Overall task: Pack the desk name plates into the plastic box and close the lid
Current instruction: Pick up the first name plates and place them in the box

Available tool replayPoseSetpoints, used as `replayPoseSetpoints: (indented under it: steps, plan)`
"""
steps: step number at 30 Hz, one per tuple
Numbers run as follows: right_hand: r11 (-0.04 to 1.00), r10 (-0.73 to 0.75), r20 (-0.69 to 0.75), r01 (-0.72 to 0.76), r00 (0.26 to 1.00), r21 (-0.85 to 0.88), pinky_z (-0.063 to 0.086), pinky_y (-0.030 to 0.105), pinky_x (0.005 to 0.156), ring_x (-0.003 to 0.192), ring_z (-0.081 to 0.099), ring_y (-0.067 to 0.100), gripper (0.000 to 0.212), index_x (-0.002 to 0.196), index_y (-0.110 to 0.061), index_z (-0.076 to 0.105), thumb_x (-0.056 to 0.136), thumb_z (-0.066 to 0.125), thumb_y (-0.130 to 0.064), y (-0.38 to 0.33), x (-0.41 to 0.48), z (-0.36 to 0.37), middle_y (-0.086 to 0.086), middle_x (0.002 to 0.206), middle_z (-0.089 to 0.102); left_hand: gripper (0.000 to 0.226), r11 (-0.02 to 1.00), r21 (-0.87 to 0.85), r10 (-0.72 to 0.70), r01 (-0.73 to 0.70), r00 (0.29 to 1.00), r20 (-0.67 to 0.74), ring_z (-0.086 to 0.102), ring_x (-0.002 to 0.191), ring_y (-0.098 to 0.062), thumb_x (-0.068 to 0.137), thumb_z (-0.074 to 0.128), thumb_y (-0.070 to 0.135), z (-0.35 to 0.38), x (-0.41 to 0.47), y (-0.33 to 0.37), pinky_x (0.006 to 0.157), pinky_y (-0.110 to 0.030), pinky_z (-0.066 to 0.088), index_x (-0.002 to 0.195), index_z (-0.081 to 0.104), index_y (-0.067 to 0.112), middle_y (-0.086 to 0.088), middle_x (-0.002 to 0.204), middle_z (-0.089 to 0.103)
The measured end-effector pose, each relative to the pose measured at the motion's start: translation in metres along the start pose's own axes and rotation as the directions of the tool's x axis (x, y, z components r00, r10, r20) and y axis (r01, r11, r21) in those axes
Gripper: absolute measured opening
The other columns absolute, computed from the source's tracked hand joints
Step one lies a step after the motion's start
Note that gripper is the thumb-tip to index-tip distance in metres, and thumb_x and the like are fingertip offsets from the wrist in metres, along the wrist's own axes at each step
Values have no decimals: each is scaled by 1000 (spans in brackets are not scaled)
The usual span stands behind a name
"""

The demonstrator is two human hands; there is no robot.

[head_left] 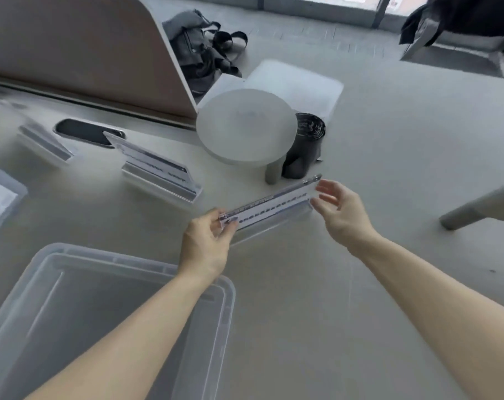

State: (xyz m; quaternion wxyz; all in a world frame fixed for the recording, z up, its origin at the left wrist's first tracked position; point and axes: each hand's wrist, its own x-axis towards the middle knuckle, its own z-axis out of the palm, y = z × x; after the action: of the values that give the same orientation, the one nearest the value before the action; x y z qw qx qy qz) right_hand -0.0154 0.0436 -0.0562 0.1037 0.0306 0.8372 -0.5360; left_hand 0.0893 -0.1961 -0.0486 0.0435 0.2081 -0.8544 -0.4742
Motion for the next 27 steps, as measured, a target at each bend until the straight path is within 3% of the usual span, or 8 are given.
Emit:
replayPoseSetpoints:
  steps: [4,7,12,16,18,21,24,27]
  plan:
    - [999,-32,-63,34,998,30,57,39,90,100,70,19,8,101,-20,66,95,67,-25,9,-5,7,-4,101,71,3,1000,-14,25,-26,1000,-14,70,80,-24,93,70,21,-7,3,2,77,-38,56,90,70,22,-4,81,75]
    - [983,-37,-86,51,996,176,60,50,86,92,67,18,6,95,-26,67,95,67,-33,-10,-34,-3,-2,99,71,10,995,-100,13,-8,998,54,69,75,-10,94,71,16,-25,3,22,81,-37,55,90,72,25,9,79,76]
    - [889,18,-185,69,982,452,57,23,65,95,68,49,7,96,-18,61,97,63,-25,-83,-96,-22,15,100,67,8,994,-105,22,-6,988,150,74,85,-10,93,72,19,-86,-5,95,82,-41,60,95,69,27,5,91,78]
    - [856,-11,-203,114,979,505,62,43,81,75,66,21,7,90,-21,61,96,64,-24,-158,-147,-39,-9,80,66,32,979,138,148,-152,988,38,64,102,-16,86,80,24,-145,-21,175,89,-34,53,110,60,26,9,107,68]
    - [847,-32,-185,125,982,517,57,58,89,71,57,12,9,84,-26,62,92,67,-28,-191,-170,-46,-15,73,64,57,890,288,353,-353,934,52,55,118,-19,82,83,23,-176,-31,214,97,-30,45,131,53,22,1,129,59]
    - [833,-84,-184,170,979,526,52,65,93,81,60,19,9,79,-31,65,86,69,-35,-240,-195,-56,-11,78,65,64,618,457,547,-639,768,334,44,140,-18,86,78,28,-216,-47,266,117,-38,36,144,50,25,2,150,50]
    - [847,-135,-238,236,962,476,55,60,93,86,68,20,7,82,-29,68,85,71,-34,-281,-220,-53,-3,86,71,37,590,395,503,-704,704,502,65,112,-18,96,67,23,-249,-66,302,93,-26,47,132,63,25,1,117,70]
    - [841,-119,-375,295,919,454,58,49,91,104,70,19,11,93,-38,72,83,75,-35,-310,-238,-41,2,114,68,13,598,339,544,-726,679,493,63,82,-16,97,65,20,-285,-75,311,73,-21,40,106,74,22,11,79,62]
